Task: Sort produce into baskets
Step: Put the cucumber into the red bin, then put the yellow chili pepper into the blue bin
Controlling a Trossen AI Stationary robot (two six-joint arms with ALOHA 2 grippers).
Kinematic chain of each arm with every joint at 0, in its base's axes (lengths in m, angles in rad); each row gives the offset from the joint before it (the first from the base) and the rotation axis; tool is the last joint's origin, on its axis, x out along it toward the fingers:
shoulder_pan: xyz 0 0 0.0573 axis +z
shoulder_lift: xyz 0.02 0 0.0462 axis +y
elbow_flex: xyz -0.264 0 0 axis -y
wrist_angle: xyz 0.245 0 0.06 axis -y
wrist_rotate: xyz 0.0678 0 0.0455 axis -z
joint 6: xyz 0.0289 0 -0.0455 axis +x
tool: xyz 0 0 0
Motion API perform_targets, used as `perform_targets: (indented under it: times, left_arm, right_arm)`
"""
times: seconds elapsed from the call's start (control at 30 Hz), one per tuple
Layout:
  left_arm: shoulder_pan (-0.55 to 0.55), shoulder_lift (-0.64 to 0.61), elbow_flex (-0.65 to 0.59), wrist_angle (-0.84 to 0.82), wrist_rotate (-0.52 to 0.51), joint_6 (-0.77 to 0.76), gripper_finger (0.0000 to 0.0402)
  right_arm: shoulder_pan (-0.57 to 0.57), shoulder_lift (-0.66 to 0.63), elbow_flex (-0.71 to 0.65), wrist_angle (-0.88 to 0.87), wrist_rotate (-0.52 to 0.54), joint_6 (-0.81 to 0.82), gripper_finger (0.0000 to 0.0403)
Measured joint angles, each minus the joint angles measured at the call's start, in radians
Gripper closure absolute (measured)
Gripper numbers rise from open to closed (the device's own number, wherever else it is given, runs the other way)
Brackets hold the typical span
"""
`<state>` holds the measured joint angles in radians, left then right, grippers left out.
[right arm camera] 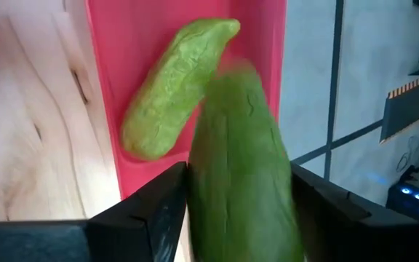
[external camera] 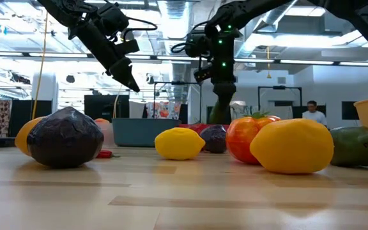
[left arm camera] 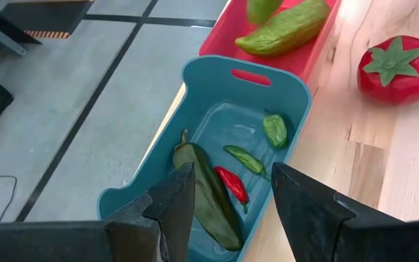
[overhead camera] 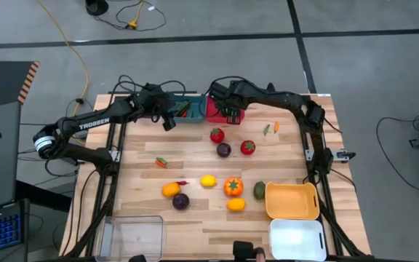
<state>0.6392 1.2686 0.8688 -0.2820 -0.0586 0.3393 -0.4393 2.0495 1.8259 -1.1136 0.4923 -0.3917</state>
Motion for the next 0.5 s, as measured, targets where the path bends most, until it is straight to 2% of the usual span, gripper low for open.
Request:
perform_targets:
  times: [0.33, 0.5]
  left_arm:
    - [0.000, 0.000, 0.000, 0.000, 0.000, -0.002, 0.0231]
    - [0.000, 0.000, 0.000, 0.000, 0.000, -0.003, 0.0231]
  right_arm:
    - [-0.002, 0.000, 0.000, -0.013, 0.014, 0.000, 0.0145]
    - [-0.002, 0.000, 0.000, -0.046, 0.081, 0.000, 0.0145]
